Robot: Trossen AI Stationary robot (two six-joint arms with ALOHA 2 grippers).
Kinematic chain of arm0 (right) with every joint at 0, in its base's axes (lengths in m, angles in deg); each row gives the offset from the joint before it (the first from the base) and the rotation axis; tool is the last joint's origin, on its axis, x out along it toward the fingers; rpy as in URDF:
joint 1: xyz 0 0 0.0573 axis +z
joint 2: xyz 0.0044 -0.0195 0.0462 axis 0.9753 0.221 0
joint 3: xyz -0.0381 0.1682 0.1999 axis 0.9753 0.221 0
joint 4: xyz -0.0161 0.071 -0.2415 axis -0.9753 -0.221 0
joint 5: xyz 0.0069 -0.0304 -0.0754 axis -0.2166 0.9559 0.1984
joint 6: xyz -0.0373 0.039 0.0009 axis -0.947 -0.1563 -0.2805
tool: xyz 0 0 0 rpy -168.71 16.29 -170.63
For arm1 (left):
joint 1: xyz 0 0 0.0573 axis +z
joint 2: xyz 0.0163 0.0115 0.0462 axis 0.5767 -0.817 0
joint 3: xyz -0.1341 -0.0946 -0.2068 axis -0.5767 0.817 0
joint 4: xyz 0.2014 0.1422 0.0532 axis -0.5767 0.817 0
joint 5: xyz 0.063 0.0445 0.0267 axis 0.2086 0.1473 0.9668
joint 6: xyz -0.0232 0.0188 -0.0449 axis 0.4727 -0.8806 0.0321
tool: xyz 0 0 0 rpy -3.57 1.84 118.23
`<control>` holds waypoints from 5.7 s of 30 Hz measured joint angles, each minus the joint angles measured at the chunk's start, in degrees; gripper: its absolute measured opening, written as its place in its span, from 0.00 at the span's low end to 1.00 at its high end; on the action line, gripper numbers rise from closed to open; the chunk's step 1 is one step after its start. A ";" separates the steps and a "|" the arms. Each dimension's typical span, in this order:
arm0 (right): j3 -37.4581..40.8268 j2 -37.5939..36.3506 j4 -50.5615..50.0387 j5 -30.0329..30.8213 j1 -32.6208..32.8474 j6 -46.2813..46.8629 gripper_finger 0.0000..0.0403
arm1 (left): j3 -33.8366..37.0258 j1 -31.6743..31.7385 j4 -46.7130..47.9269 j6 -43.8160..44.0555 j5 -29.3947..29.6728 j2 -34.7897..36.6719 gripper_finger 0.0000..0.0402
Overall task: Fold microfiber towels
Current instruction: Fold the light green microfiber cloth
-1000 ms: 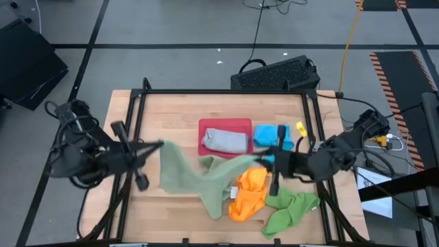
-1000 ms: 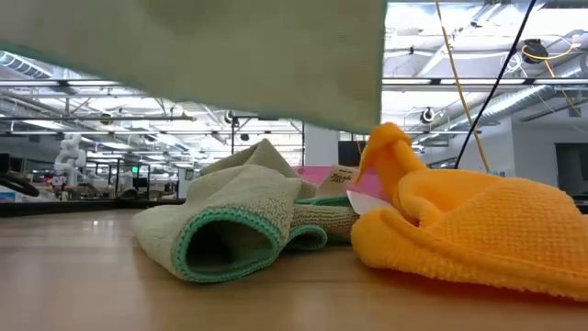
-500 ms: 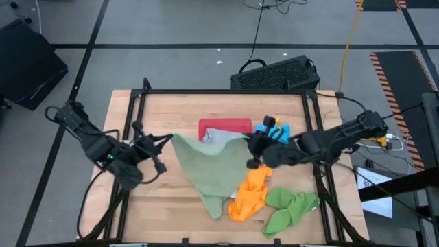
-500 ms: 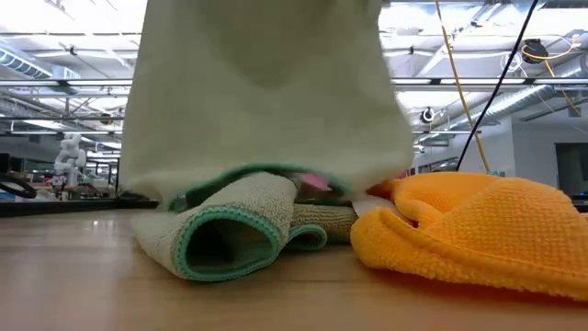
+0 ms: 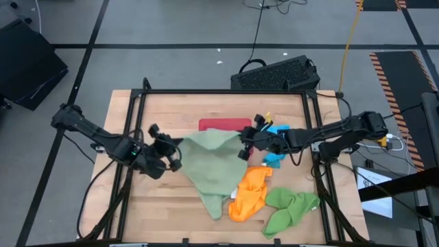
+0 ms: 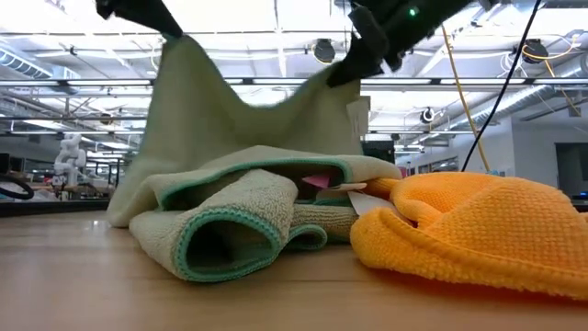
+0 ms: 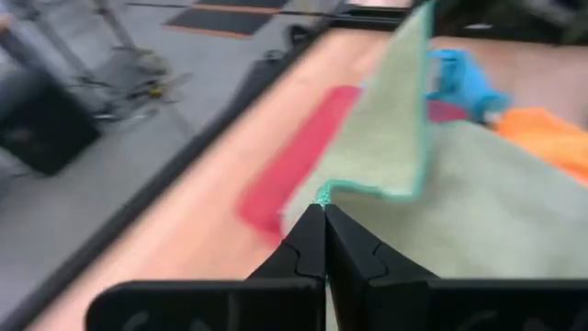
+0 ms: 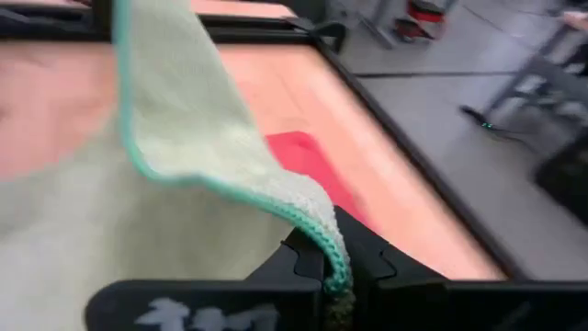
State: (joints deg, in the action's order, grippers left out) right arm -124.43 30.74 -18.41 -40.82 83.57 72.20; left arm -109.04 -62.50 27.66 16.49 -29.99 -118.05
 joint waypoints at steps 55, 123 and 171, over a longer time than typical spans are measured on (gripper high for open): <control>10.91 -4.97 -2.01 -26.87 14.54 18.21 0.45 | 16.58 -18.61 -15.40 7.33 -19.35 0.17 0.17; 18.72 -4.23 24.23 -2.05 20.19 13.46 0.50 | 7.78 12.85 -6.68 -18.93 -31.34 -6.61 0.01; -22.38 19.04 5.58 -14.46 11.86 -9.64 0.03 | -3.74 -12.57 -17.12 -16.16 -21.25 -8.93 0.24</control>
State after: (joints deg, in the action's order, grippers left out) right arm -146.81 49.78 -12.83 -55.28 95.43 62.57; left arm -112.78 -75.07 10.54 0.34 -51.24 -126.97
